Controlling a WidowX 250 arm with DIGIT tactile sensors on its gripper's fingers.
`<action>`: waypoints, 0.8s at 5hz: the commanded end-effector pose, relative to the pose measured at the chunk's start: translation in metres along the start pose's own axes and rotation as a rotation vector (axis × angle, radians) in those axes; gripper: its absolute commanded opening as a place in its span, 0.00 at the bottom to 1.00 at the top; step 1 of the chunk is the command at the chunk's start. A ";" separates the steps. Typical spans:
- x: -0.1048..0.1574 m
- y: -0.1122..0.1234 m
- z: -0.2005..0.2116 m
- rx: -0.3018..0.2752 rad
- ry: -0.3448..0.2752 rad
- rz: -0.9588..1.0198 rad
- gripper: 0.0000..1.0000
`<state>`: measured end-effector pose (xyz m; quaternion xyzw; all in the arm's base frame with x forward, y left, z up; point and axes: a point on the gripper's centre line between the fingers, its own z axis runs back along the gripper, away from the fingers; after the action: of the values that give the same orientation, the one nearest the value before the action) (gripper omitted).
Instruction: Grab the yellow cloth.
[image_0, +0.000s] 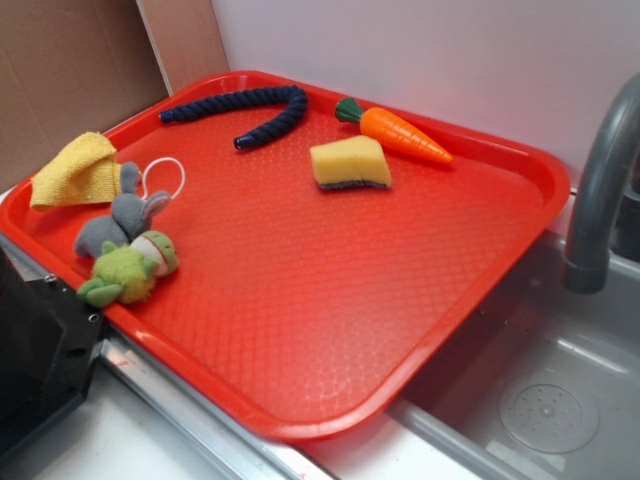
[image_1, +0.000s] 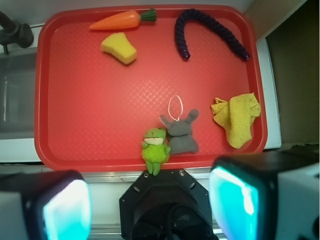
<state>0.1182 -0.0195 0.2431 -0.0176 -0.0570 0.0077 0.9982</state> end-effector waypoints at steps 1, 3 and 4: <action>0.000 0.000 0.000 0.000 0.000 0.000 1.00; 0.013 0.101 -0.096 -0.055 0.114 -0.295 1.00; 0.013 0.101 -0.096 -0.055 0.114 -0.295 1.00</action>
<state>0.1353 0.0768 0.1407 -0.0428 0.0042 -0.1380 0.9895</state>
